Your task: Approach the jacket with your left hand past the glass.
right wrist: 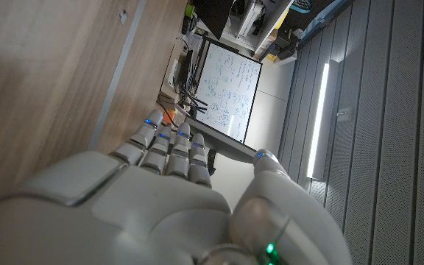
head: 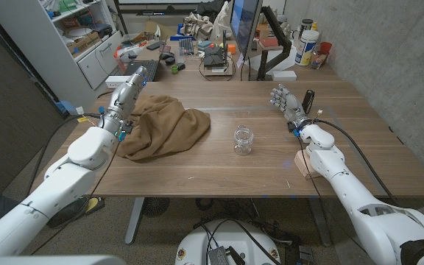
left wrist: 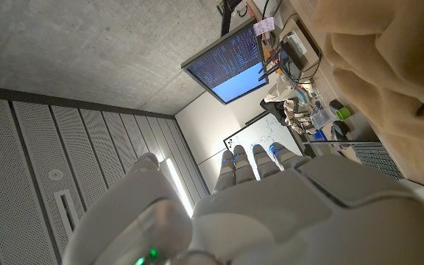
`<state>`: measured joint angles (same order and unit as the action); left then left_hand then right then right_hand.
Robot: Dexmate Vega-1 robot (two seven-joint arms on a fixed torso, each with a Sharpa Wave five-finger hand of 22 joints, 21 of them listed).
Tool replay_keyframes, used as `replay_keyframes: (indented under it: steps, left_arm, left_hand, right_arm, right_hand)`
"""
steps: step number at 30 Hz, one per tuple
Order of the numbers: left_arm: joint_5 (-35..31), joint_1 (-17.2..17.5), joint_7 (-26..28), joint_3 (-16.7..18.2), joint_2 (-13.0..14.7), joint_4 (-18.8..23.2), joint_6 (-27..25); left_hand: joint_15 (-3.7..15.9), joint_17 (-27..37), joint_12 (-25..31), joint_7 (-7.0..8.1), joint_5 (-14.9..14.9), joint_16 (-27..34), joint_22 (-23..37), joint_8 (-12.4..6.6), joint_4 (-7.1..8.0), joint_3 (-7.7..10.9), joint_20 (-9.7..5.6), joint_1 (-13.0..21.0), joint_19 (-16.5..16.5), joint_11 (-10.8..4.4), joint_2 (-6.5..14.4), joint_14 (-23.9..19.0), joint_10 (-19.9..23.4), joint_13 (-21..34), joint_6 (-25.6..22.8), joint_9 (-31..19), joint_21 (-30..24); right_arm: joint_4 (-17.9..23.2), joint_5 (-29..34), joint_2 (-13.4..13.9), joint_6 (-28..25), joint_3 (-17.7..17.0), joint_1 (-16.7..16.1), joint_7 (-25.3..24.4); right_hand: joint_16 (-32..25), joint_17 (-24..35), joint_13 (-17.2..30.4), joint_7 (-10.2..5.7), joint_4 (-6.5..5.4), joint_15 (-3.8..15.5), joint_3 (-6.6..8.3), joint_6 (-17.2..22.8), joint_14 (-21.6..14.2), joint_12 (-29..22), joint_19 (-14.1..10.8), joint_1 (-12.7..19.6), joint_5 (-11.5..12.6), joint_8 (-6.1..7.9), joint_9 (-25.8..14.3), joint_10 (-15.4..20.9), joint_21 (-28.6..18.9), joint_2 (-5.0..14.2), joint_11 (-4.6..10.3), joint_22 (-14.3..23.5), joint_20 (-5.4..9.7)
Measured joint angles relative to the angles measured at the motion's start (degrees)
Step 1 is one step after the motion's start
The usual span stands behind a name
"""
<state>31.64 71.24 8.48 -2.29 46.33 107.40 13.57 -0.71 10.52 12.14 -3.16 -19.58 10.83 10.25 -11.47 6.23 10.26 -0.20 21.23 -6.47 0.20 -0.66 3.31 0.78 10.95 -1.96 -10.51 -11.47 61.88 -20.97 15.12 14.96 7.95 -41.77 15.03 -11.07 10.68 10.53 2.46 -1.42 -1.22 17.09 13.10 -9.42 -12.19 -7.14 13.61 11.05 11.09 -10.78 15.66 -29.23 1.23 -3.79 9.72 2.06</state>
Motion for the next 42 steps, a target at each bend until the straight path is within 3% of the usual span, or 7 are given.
replay_keyframes:
  steps: [19, 42]
  left_arm:
    - [-3.66, 5.04, 2.7, 5.06, 0.69, 4.52, -4.09]
    - [-8.88, 7.02, 4.5, 8.81, 1.04, 7.09, -9.88]
  left_hand:
    - [0.0, 0.0, 0.0, 0.2, 0.0, 0.0, 0.0, 0.0, 0.02, -0.49, 0.0, 0.0, 0.0, 0.0, 0.0, 0.0, 0.0, 0.0, -0.2, 0.0, 0.0]
    - [0.21, 0.0, 0.0, 0.51, 0.0, 0.0, 0.0, 0.0, 0.02, -0.49, -0.01, 0.22, 0.0, -0.31, 0.22, -0.21, 0.3, 0.0, -0.51, 0.0, 0.0]
  right_arm:
    - [-1.85, 0.21, -0.53, 1.97, -0.82, 1.14, 1.52]
    - [-2.55, 0.23, -0.7, 2.89, -1.13, 1.67, 1.81]
  right_hand:
    - [0.0, 0.0, 0.0, -0.32, 0.24, 0.1, -0.24, 0.32, -0.73, -0.45, -0.61, 0.0, 0.0, 0.0, 0.0, 0.2, 0.22, 0.0, 0.2, 0.0, -0.01]
    - [0.0, 0.0, 0.0, 0.0, 0.24, 0.31, -0.24, 0.63, -0.93, -0.45, -1.21, -0.01, 0.0, 0.0, 0.0, 0.72, 0.63, -0.01, 0.1, 0.0, -0.01]
